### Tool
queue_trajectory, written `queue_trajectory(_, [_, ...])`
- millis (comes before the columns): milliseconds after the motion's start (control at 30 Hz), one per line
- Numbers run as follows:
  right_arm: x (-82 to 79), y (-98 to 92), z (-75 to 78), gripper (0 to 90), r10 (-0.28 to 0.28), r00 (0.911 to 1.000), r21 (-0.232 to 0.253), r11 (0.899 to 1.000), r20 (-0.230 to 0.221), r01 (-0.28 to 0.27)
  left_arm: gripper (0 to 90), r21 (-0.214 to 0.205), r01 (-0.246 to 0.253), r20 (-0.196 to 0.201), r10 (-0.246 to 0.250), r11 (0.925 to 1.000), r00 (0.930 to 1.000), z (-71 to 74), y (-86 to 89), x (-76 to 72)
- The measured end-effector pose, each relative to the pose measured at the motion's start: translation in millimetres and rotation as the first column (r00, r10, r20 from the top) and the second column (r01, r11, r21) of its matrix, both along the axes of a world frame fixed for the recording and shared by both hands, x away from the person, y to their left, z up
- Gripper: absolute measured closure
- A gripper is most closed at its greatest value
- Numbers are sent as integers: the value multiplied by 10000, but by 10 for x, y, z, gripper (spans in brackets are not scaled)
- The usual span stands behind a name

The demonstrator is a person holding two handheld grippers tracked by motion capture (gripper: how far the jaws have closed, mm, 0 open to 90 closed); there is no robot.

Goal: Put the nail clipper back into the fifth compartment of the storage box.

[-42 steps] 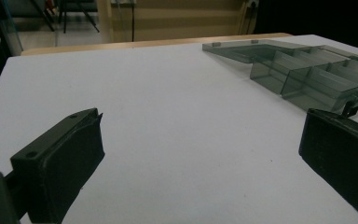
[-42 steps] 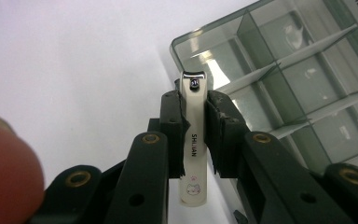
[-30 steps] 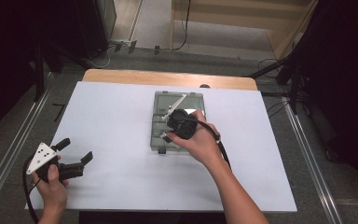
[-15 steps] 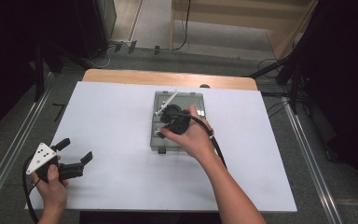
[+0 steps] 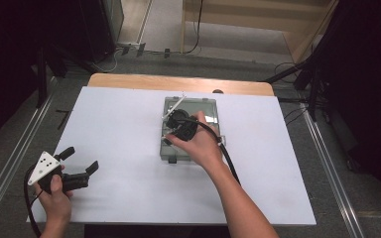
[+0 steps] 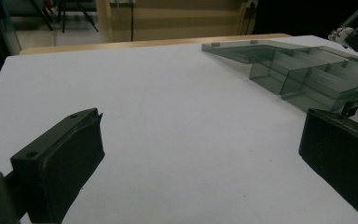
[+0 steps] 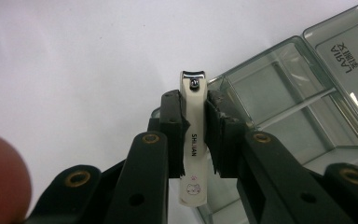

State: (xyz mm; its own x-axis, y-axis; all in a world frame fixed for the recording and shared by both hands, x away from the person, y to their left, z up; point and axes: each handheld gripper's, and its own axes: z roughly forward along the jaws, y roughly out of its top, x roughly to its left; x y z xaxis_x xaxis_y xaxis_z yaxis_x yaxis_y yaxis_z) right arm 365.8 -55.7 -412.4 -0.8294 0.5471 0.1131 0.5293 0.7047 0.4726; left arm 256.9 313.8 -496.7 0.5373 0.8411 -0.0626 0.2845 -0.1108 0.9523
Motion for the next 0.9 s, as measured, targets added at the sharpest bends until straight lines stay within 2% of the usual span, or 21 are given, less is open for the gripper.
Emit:
queue_trajectory(200, [50,36,-55,788,-310,9995,100,9995,-80,310,0,-9,-9,-10,9,10000,10000,-1,1,1])
queue_trajectory(433, [121,74,-153,788,-798,9960,440,9957,-407,816,0,4,3,-41,-3,10000,10000,0,3,5])
queue_trajectory(800, [157,47,-330,779,-1648,9826,517,9842,-856,1696,0,-56,9,-33,-9,10000,10000,0,5,7])
queue_trajectory(833, [158,39,-338,750,-1660,9828,443,9845,-807,1700,0,-52,13,-36,-14,10000,10000,0,6,6])
queue_trajectory(900, [162,17,-345,588,-1660,9832,524,9840,-757,1701,0,-49,17,-36,-17,10000,10000,0,6,5])
